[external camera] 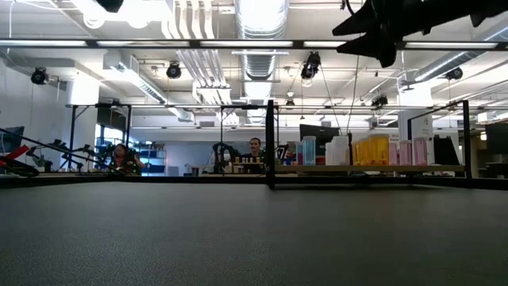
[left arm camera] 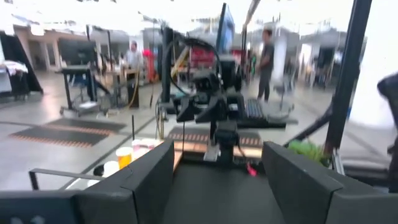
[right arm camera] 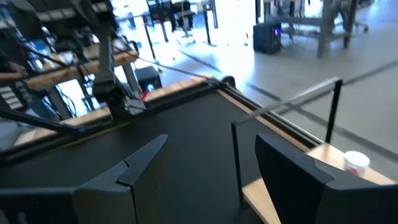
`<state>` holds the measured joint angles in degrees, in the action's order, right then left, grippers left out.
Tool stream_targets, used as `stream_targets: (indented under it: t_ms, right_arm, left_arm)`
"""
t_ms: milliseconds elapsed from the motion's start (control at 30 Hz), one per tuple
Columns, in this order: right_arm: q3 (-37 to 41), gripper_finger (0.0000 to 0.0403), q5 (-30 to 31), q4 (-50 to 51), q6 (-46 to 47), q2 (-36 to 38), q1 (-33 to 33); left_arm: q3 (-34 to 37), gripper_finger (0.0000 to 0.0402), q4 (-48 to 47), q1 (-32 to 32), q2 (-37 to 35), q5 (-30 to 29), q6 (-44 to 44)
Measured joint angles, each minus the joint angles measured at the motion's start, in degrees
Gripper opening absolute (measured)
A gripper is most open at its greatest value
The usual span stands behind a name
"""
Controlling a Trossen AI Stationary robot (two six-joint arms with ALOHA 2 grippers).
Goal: Pick and place medicine bottles onto shelf by color
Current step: Return to Home Position
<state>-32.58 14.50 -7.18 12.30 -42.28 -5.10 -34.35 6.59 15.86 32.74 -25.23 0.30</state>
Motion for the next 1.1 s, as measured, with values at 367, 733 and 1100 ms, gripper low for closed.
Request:
stream_targets:
  t_ms: [367,733,1100]
  right_arm:
    - [11.1,0.0228,-0.7,-18.9,3.4,-0.2,0.4]
    - [21.3,0.0228,-1.1,-37.0,5.9,-0.2,0.7]
    - [24.7,0.0228,-1.0,-38.2,5.7,-0.2,0.7]
  left_arm:
    - [16.7,0.0228,19.0,0.0,-7.0,-2.0,-0.5]
    - [25.3,0.0228,19.0,0.0,-14.7,-6.7,-3.2]
    - [33.0,0.0228,19.9,0.0,-23.1,-7.3,-9.5]
